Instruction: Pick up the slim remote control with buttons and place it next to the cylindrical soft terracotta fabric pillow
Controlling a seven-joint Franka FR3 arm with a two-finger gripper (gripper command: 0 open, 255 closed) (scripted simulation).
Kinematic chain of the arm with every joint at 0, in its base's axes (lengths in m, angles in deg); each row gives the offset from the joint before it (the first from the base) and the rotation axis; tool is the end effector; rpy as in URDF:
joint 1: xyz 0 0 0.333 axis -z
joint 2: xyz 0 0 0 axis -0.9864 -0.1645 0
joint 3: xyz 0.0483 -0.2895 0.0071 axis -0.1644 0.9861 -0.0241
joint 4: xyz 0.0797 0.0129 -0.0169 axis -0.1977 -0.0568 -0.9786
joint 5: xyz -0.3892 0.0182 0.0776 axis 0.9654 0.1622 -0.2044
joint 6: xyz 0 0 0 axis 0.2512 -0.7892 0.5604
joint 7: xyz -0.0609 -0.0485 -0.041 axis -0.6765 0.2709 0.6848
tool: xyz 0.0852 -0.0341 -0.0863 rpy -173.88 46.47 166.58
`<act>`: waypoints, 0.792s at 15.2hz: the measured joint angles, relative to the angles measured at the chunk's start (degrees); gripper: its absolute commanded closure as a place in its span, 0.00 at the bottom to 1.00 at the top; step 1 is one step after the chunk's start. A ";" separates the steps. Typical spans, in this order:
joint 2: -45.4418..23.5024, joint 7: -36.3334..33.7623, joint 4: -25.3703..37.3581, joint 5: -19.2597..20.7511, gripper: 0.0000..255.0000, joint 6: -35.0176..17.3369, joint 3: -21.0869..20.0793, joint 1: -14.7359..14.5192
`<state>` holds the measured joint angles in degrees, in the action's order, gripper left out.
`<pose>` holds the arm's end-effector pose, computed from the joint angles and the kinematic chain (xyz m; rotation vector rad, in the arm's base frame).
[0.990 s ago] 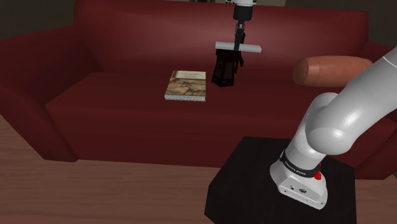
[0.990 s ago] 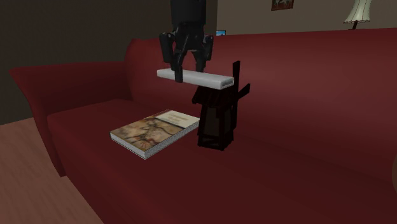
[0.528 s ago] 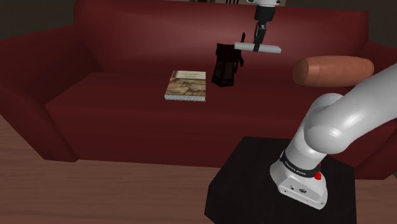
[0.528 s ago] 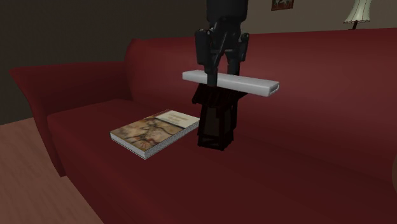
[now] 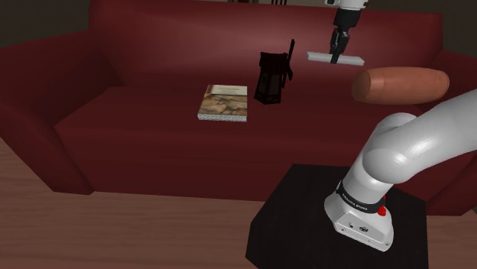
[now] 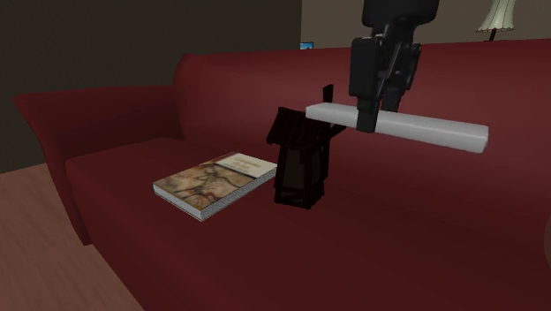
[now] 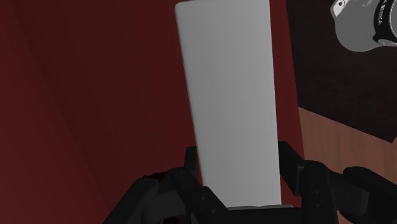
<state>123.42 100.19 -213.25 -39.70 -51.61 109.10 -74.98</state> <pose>0.2876 -0.2986 0.5498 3.0678 0.6741 0.0152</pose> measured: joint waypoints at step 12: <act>4.09 15.13 3.11 7.76 1.00 3.06 11.33 5.09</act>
<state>127.50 115.32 -210.14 -31.94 -48.54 120.43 -69.88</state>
